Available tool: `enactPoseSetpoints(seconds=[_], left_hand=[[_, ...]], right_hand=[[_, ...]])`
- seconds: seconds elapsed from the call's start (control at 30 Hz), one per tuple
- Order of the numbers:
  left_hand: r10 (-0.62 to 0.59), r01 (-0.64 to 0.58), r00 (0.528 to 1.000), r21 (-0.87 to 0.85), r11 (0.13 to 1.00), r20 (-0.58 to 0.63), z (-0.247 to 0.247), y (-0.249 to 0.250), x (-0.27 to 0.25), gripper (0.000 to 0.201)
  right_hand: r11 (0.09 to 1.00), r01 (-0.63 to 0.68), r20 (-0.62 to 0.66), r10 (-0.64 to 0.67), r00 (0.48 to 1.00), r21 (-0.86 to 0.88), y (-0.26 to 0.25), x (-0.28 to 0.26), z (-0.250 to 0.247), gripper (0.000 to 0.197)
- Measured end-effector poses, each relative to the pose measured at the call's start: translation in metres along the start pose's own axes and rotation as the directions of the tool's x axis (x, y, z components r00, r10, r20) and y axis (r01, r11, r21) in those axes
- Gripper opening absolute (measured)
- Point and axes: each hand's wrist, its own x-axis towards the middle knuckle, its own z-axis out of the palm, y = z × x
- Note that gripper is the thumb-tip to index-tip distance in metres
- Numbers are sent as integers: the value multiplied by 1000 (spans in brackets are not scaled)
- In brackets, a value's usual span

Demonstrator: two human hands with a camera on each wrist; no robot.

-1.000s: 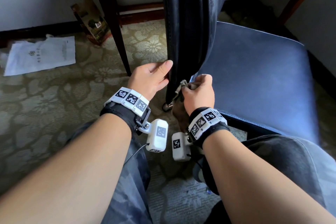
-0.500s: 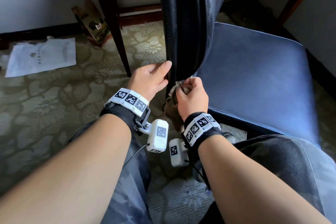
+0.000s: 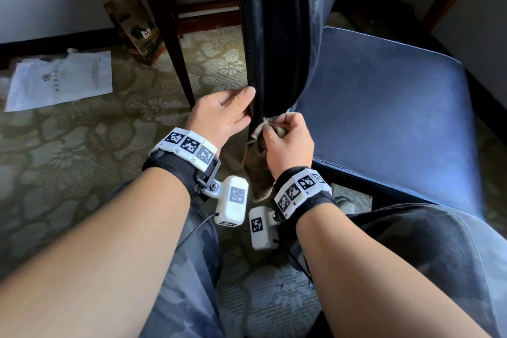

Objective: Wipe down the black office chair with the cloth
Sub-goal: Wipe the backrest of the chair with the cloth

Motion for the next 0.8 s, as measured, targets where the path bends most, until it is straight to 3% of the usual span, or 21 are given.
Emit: enactPoseSetpoints(seconds=[0.23,0.37,0.5,0.6,0.8], left_hand=[[-16,15,999,-19,1000,-28,2,1,0,51],[-22,21,998,-24,1000,-55,2,1,0,16],[-26,25,999,-36,999,-29,2,1,1,21],[-22,21,1000,-52,998,-20,0,-2,3,19],[-23,23,1000,-19,1000,-6,-5,-8,8,34]], right_hand=[[977,-94,118,118,986,-190,19,5,7,13],[987,-155,32,156,987,-42,13,8,9,13],[992,-116,6,116,993,46,7,2,10,15],[998,-65,21,65,998,-6,11,1,9,13],[975,-148,121,169,978,-167,20,7,10,12]])
